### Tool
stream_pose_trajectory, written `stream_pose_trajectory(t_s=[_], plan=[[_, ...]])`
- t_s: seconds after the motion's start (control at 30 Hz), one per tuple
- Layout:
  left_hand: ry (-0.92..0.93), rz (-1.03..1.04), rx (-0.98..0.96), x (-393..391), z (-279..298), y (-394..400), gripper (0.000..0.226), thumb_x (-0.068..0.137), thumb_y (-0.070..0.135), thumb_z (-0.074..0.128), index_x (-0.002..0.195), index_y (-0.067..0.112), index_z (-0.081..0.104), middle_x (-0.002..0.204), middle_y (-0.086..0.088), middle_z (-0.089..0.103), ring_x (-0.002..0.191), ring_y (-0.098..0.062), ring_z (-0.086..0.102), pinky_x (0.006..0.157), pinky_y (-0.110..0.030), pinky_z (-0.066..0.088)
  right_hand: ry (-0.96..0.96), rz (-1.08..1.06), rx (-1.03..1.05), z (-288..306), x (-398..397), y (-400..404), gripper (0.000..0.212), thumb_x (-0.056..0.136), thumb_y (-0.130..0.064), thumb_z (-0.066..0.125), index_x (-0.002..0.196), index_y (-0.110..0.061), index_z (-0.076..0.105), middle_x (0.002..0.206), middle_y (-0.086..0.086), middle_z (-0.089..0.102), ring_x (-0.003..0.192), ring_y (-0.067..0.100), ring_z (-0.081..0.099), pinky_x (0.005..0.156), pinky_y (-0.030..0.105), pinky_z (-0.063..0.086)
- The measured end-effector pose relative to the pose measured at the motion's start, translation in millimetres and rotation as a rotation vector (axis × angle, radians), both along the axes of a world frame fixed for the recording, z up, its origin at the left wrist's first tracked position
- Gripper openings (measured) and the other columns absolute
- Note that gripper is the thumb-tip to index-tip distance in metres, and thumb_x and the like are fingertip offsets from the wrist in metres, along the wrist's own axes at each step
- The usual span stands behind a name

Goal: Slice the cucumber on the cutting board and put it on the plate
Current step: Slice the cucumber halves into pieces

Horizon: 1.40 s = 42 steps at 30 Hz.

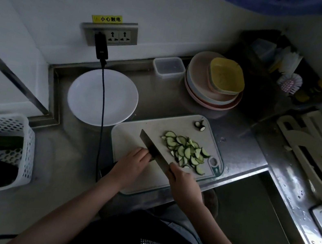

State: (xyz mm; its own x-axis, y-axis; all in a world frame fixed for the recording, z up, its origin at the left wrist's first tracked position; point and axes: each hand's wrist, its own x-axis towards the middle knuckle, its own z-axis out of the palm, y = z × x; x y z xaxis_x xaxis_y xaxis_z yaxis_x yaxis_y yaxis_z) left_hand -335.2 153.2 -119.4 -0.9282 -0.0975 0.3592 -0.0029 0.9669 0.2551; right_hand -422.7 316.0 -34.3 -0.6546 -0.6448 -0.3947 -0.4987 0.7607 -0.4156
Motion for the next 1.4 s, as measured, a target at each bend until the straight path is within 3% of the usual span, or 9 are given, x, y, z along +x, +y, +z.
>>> stream_pose_trajectory(t_s=[0.2, 0.43, 0.5, 0.57, 0.67, 0.87, 1.1, 1.23, 1.4], plan=[[-0.052, 0.026, 0.026, 0, 3, 1, 0.031, 0.076, 0.008, 0.047, 0.102, 0.000, 0.064, 0.100, -0.013, 0.061, 0.096, -0.024, 0.046, 0.079, -0.034, 0.050, 0.051, 0.013, 0.088, -7, 9, -1, 0.018, 0.101, -0.034, 0.038, 0.107, -0.018, 0.043, 0.090, 0.012, 0.064, 0.082, 0.034, 0.063, 0.059, 0.034, 0.042], [-0.102, 0.020, 0.083, 1, 3, 1, 0.058, 0.054, -0.004, 0.079, 0.105, 0.004, 0.051, 0.102, -0.015, 0.059, 0.096, -0.026, 0.045, 0.071, -0.034, 0.055, 0.040, 0.016, 0.199, -15, 23, 0, 0.014, 0.098, -0.016, 0.036, 0.113, -0.018, 0.037, 0.103, 0.016, 0.063, 0.093, 0.037, 0.063, 0.065, 0.038, 0.045], [-0.095, 0.019, 0.085, 0, 1, 1, 0.053, 0.059, -0.003, 0.075, 0.105, 0.005, 0.051, 0.102, -0.014, 0.058, 0.095, -0.026, 0.045, 0.069, -0.034, 0.055, 0.025, 0.002, 0.183, -15, 22, 0, 0.012, 0.099, -0.019, 0.036, 0.111, -0.019, 0.036, 0.102, 0.016, 0.063, 0.092, 0.037, 0.063, 0.066, 0.038, 0.046], [-0.087, 0.023, 0.078, -1, 1, 0, 0.033, 0.072, 0.003, 0.057, 0.104, 0.006, 0.052, 0.103, -0.013, 0.057, 0.095, -0.025, 0.046, 0.069, -0.033, 0.055, -0.028, -0.061, 0.122, -13, 19, -1, 0.010, 0.100, -0.027, 0.036, 0.106, -0.020, 0.039, 0.099, 0.014, 0.063, 0.091, 0.035, 0.062, 0.068, 0.038, 0.048], [-0.094, 0.028, 0.069, -2, 2, -1, 0.031, 0.075, 0.009, 0.040, 0.102, 0.006, 0.055, 0.100, -0.012, 0.058, 0.093, -0.024, 0.046, 0.070, -0.033, 0.053, -0.026, -0.110, 0.040, -6, 13, -2, 0.021, 0.100, -0.038, 0.035, 0.098, -0.019, 0.043, 0.092, 0.011, 0.063, 0.084, 0.034, 0.061, 0.065, 0.038, 0.048], [-0.024, 0.021, 0.081, 0, 6, 1, 0.035, 0.070, 0.004, 0.057, 0.103, 0.009, 0.048, 0.100, -0.008, 0.050, 0.089, -0.022, 0.045, 0.066, -0.030, 0.051, 0.060, -0.082, -0.007, -3, 17, 1, 0.021, 0.101, -0.038, 0.035, 0.095, -0.019, 0.042, 0.085, 0.010, 0.063, 0.078, 0.034, 0.061, 0.061, 0.035, 0.044], [-0.048, 0.040, 0.047, 3, 2, -3, 0.029, 0.080, 0.013, 0.042, 0.096, 0.000, 0.063, 0.093, -0.014, 0.061, 0.089, -0.023, 0.045, 0.075, -0.033, 0.046, 0.089, -0.027, -0.031, -4, 22, 3, 0.021, 0.101, -0.039, 0.036, 0.095, -0.019, 0.041, 0.078, 0.007, 0.057, 0.074, 0.034, 0.059, 0.055, 0.033, 0.039], [-0.058, 0.022, 0.038, 3, 3, -4, 0.029, 0.075, 0.012, 0.041, 0.101, 0.004, 0.052, 0.094, -0.014, 0.059, 0.090, -0.024, 0.045, 0.079, -0.031, 0.039, 0.094, 0.014, 0.013, -7, 21, 0, 0.020, 0.101, -0.038, 0.035, 0.102, -0.019, 0.042, 0.082, 0.009, 0.059, 0.077, 0.034, 0.061, 0.056, 0.032, 0.037], [-0.073, 0.025, 0.026, 4, 5, -4, 0.030, 0.075, 0.013, 0.042, 0.097, 0.003, 0.060, 0.093, -0.012, 0.059, 0.089, -0.024, 0.045, 0.073, -0.033, 0.047, 0.165, 0.090, 0.070, -7, 22, 1, 0.020, 0.102, -0.036, 0.034, 0.109, -0.018, 0.040, 0.090, 0.011, 0.063, 0.079, 0.034, 0.063, 0.056, 0.032, 0.037]])
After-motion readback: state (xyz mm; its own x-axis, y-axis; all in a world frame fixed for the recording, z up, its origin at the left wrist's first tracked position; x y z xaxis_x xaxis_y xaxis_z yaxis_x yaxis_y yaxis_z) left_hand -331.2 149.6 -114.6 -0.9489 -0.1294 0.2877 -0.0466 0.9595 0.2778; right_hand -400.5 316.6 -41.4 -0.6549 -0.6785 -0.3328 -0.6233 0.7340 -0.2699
